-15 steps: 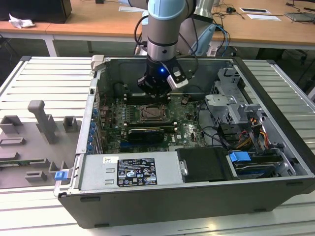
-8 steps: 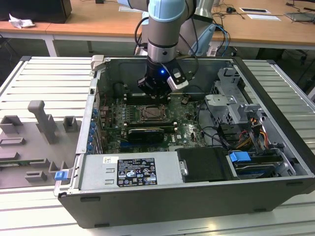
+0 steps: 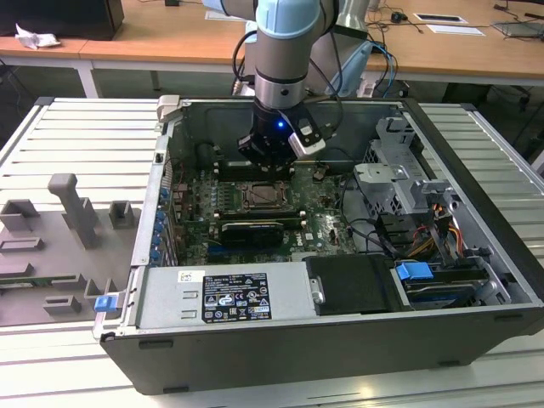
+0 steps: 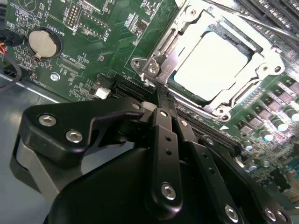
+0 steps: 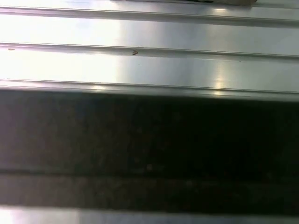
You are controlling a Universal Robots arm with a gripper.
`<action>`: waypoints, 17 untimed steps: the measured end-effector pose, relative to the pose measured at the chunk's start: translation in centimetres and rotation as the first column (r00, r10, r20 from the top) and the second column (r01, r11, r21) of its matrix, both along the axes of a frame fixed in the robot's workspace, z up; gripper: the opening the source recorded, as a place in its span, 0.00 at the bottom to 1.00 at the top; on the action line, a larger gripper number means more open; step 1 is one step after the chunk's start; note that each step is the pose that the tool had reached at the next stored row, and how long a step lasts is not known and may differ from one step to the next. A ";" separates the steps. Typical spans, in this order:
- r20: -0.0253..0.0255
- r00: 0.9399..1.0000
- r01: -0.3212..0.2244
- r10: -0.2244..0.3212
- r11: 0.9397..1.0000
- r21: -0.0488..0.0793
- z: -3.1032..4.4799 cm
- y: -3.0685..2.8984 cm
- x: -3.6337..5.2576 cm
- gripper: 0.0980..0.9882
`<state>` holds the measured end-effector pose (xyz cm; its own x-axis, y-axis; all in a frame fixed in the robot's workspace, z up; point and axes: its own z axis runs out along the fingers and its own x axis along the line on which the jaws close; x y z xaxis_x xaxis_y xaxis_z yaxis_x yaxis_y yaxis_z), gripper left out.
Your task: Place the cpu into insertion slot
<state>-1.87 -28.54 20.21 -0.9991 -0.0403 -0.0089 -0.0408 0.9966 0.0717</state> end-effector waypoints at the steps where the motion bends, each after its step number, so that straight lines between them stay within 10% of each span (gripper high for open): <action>1: 0.000 1.000 0.000 0.000 1.000 -0.001 -0.03 -0.02 -0.01 0.01; 17: 0.000 1.000 -0.001 0.001 1.000 -0.001 1.13 -0.30 -0.01 0.01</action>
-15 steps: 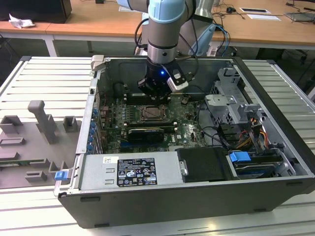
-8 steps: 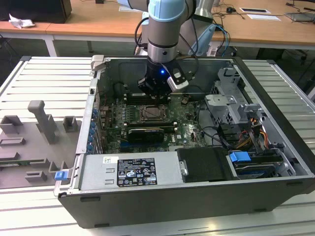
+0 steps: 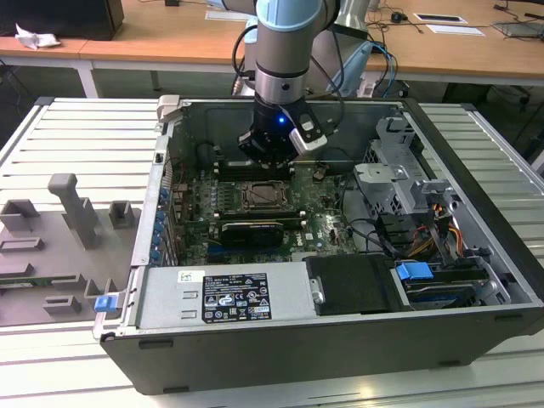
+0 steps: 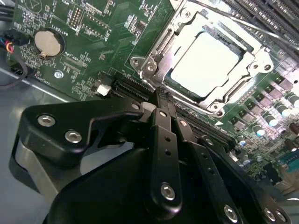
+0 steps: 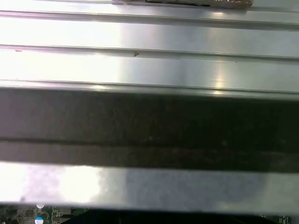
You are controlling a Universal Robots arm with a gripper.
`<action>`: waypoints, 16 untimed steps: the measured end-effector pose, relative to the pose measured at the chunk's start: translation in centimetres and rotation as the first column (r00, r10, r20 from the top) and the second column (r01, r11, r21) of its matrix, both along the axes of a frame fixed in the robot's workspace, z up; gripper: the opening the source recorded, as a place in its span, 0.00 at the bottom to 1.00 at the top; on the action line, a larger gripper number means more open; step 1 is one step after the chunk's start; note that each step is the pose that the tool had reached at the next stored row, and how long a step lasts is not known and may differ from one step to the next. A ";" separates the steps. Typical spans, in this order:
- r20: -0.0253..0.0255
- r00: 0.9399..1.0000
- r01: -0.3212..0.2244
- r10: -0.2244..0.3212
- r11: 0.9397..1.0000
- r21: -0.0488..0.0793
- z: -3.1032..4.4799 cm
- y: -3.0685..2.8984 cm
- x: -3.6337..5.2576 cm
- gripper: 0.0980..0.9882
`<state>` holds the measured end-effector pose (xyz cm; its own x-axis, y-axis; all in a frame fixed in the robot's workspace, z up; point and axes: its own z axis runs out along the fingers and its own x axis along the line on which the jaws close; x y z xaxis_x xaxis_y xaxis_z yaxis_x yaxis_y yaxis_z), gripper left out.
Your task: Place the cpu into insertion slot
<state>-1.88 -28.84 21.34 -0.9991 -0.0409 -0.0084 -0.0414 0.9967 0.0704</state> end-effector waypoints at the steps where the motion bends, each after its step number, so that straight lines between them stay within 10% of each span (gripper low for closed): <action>1: 0.000 1.000 0.000 0.000 1.000 0.000 0.00 -0.18 0.00 0.01; 16: 0.000 1.000 0.000 0.000 1.000 0.000 0.00 -0.87 0.00 0.01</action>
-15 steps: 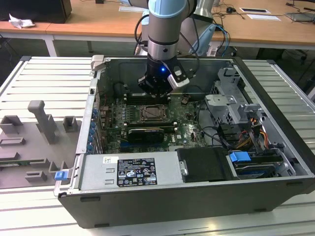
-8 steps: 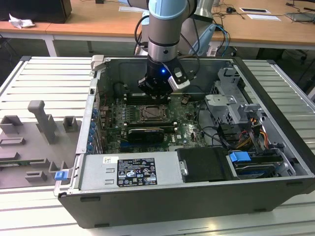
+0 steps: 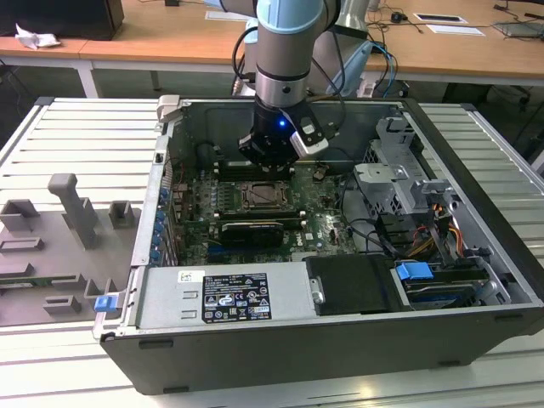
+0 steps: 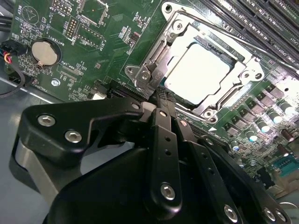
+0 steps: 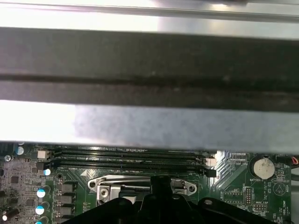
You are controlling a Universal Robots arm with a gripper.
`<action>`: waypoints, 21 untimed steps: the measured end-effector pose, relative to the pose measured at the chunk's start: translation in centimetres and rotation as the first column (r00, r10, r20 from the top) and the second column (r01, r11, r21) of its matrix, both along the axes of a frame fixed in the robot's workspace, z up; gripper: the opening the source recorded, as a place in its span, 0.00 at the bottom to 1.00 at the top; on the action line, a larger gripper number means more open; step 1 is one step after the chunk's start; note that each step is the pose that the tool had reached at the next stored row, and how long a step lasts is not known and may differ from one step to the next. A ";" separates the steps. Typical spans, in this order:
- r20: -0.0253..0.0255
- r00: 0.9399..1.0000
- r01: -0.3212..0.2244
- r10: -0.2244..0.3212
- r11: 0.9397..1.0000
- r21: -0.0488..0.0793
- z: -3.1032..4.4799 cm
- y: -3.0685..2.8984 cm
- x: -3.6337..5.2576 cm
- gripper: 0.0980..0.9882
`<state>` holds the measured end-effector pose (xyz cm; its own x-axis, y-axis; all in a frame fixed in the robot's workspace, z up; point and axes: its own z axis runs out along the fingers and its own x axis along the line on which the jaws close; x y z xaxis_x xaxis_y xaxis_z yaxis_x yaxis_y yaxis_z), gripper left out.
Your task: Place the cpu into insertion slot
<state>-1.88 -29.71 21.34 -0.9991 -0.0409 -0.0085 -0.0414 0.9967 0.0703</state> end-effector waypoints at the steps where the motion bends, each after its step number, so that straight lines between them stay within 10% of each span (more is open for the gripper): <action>1: 0.000 1.000 0.000 0.000 1.000 0.000 0.00 -0.03 0.00 0.01; 9: 0.000 1.000 0.000 0.000 1.000 0.000 0.19 -0.56 -0.01 0.01; 21: 0.000 1.000 0.000 0.000 1.000 0.000 3.19 -0.56 0.00 0.01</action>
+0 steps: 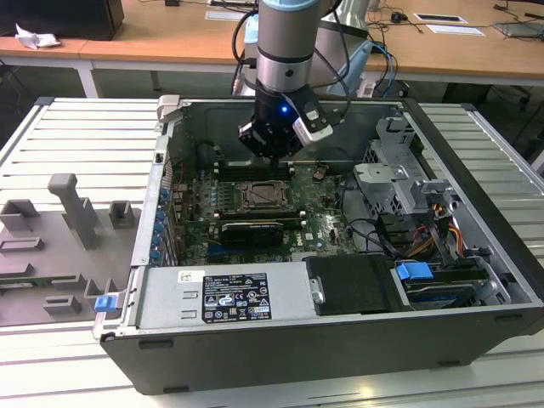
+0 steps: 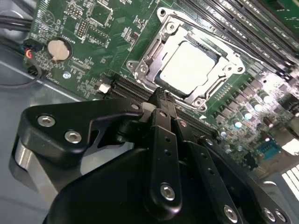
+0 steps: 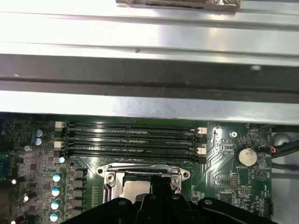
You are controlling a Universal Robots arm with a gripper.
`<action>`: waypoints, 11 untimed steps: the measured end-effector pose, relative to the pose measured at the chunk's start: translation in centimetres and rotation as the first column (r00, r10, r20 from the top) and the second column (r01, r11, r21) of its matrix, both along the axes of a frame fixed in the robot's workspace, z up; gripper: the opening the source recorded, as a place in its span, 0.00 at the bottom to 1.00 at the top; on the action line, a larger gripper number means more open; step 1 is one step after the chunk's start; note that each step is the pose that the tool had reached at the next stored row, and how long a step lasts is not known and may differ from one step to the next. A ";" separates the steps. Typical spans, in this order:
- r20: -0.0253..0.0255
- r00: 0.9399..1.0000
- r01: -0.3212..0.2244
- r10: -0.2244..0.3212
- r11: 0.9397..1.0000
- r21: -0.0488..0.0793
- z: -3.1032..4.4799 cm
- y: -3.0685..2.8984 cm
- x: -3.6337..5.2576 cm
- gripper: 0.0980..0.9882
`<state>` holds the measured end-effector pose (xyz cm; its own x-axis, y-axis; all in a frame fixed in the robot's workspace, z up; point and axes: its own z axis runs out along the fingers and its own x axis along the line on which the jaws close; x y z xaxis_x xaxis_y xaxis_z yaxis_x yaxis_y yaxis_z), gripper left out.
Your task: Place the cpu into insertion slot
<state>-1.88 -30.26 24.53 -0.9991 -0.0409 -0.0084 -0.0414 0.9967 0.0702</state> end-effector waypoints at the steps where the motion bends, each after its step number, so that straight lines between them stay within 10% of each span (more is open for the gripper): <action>1: 0.000 1.000 0.000 0.000 1.000 0.000 0.08 -0.04 0.00 0.01; 11: 0.000 1.000 0.000 0.000 1.000 0.000 1.25 -0.70 0.00 0.01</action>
